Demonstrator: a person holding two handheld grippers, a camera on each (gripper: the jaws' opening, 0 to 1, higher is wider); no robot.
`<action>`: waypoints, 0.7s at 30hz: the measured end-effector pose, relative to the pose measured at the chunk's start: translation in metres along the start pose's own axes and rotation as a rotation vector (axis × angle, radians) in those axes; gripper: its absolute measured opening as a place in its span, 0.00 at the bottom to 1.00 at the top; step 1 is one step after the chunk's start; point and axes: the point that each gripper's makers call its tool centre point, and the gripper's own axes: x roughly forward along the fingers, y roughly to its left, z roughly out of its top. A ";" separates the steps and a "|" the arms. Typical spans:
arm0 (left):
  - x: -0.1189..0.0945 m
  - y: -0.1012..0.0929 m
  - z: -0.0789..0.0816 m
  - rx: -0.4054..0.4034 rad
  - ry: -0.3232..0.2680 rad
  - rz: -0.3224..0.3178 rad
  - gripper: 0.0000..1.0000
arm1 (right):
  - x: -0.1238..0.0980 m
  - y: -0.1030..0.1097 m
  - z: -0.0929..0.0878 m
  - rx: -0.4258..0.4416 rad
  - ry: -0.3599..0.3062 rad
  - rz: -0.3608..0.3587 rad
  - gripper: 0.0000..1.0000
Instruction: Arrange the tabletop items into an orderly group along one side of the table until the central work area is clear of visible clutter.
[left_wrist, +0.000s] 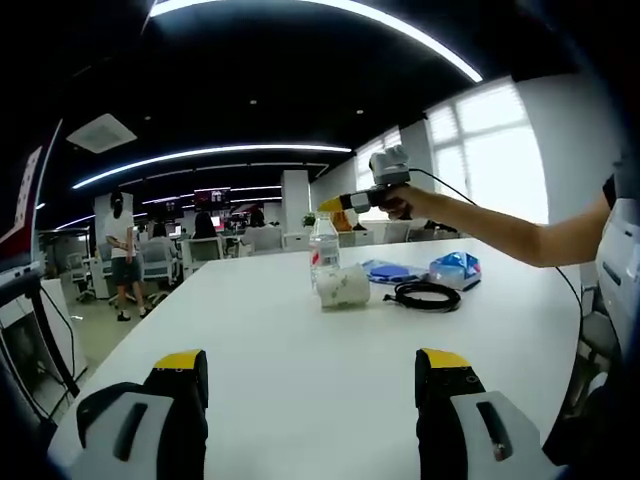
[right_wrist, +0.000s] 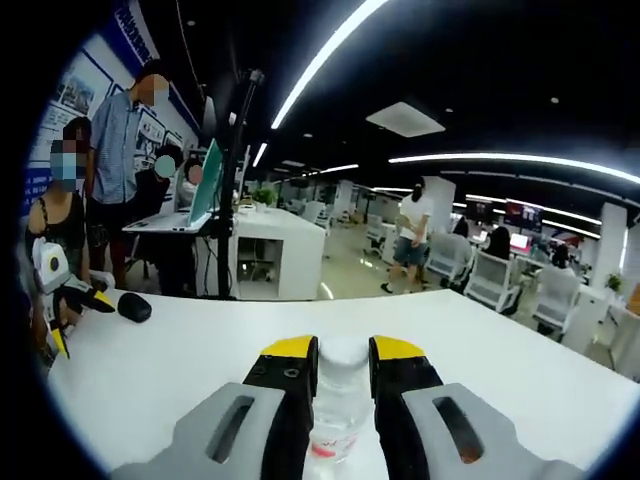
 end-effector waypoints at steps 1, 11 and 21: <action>0.000 -0.001 0.000 0.000 -0.001 -0.001 0.85 | -0.001 0.001 -0.001 -0.006 0.003 -0.012 0.19; -0.005 -0.005 0.003 0.002 -0.011 -0.007 0.85 | 0.004 0.002 -0.023 0.039 0.059 -0.083 0.28; -0.014 0.002 0.001 0.001 -0.008 0.009 0.85 | 0.013 -0.006 -0.023 0.189 -0.028 -0.194 0.29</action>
